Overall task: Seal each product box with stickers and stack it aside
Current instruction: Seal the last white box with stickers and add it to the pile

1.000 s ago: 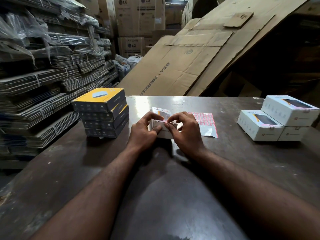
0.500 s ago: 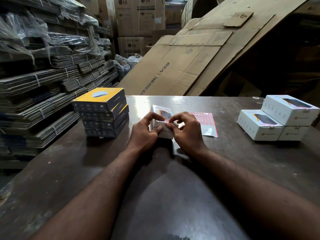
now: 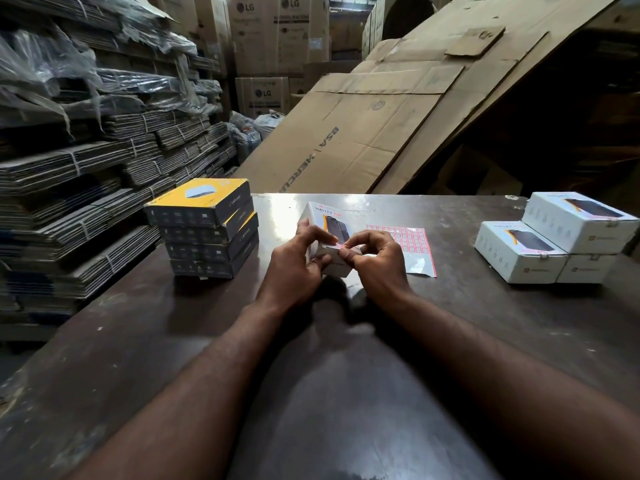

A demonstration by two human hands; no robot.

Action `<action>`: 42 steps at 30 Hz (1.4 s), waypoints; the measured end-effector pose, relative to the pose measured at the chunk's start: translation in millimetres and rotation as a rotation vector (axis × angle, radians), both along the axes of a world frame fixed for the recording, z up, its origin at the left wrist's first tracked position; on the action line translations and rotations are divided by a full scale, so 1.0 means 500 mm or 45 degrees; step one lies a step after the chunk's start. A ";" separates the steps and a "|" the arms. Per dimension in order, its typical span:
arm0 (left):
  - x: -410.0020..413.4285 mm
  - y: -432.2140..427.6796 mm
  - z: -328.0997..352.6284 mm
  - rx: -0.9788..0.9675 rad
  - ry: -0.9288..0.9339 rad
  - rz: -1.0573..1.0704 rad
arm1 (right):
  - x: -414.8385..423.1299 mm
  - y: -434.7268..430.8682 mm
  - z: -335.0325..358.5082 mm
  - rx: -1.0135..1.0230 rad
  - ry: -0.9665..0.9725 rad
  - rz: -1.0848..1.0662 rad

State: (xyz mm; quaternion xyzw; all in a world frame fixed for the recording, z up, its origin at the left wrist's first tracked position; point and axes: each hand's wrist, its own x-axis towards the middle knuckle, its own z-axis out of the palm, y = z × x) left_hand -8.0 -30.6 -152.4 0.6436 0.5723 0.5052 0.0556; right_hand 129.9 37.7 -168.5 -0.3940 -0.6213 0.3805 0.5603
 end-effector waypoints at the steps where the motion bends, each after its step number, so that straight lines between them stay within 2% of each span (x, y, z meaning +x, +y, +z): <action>1: -0.002 0.002 -0.002 0.007 0.032 0.001 | 0.000 0.001 0.000 -0.046 0.034 0.025; 11: -0.005 0.013 -0.013 0.050 -0.051 -0.110 | 0.002 -0.002 0.017 -0.506 0.369 0.223; 13: -0.002 0.013 -0.014 0.044 -0.070 -0.137 | 0.004 0.005 0.022 -0.596 0.398 0.267; 17: -0.002 0.013 -0.017 0.025 -0.138 -0.173 | 0.006 0.012 0.027 -0.618 0.376 0.304; 22: -0.007 0.021 -0.021 0.025 -0.229 -0.164 | 0.002 0.014 0.016 -0.562 0.305 0.306; 28: -0.005 0.023 -0.023 0.017 -0.228 -0.128 | -0.003 0.013 0.009 -0.536 0.208 0.337; 33: -0.007 0.026 -0.028 -0.033 -0.292 -0.180 | -0.012 0.019 0.003 -0.547 0.163 0.194; 36: -0.012 0.029 -0.025 -0.091 -0.355 -0.187 | -0.011 0.026 0.000 -0.553 0.218 0.155; 38: -0.013 0.027 -0.021 -0.137 -0.417 -0.177 | -0.012 0.020 -0.001 -0.446 0.196 0.183; 42: -0.010 0.025 -0.012 -0.130 -0.693 -0.201 | -0.013 -0.006 -0.007 0.000 -0.132 0.129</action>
